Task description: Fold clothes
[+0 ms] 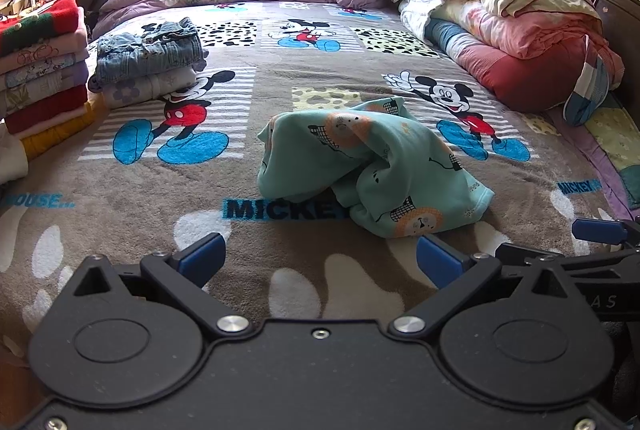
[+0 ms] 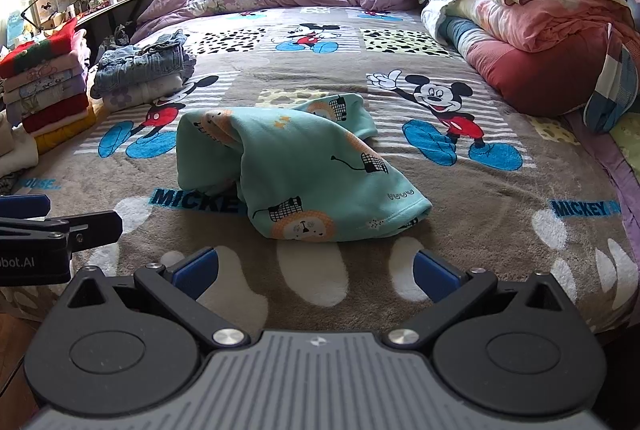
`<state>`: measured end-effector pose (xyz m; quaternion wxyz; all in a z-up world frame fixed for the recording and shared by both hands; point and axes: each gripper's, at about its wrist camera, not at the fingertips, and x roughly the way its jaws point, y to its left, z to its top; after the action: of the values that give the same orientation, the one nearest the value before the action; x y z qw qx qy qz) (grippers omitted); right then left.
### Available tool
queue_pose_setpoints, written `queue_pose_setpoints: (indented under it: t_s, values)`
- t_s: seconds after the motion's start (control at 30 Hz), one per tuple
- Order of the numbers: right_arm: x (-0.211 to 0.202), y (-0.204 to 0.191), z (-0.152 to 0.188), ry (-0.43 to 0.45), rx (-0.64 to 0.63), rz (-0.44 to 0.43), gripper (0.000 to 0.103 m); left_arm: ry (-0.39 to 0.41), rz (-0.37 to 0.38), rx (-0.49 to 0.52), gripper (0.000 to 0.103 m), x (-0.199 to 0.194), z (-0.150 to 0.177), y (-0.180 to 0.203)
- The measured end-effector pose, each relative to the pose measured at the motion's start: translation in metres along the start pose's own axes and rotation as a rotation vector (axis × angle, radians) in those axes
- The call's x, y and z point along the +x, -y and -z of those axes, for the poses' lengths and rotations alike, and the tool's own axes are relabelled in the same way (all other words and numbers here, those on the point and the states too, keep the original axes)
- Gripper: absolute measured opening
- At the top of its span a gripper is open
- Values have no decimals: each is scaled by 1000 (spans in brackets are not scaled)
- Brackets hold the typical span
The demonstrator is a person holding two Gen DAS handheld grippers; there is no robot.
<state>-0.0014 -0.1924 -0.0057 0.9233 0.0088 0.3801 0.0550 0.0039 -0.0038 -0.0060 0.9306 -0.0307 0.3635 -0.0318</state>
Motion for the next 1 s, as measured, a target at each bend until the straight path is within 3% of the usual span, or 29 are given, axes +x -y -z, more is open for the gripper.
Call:
queue_pose_setpoints:
  t_s: [0.67,1.0]
  values:
    - [36,13,-5,-38,60,-55,103,-83,-13,-30,103,41,-3,-12]
    - [65,24,-6,-55,128,-159,103,-143,-27,-33,103,75,-5,-17]
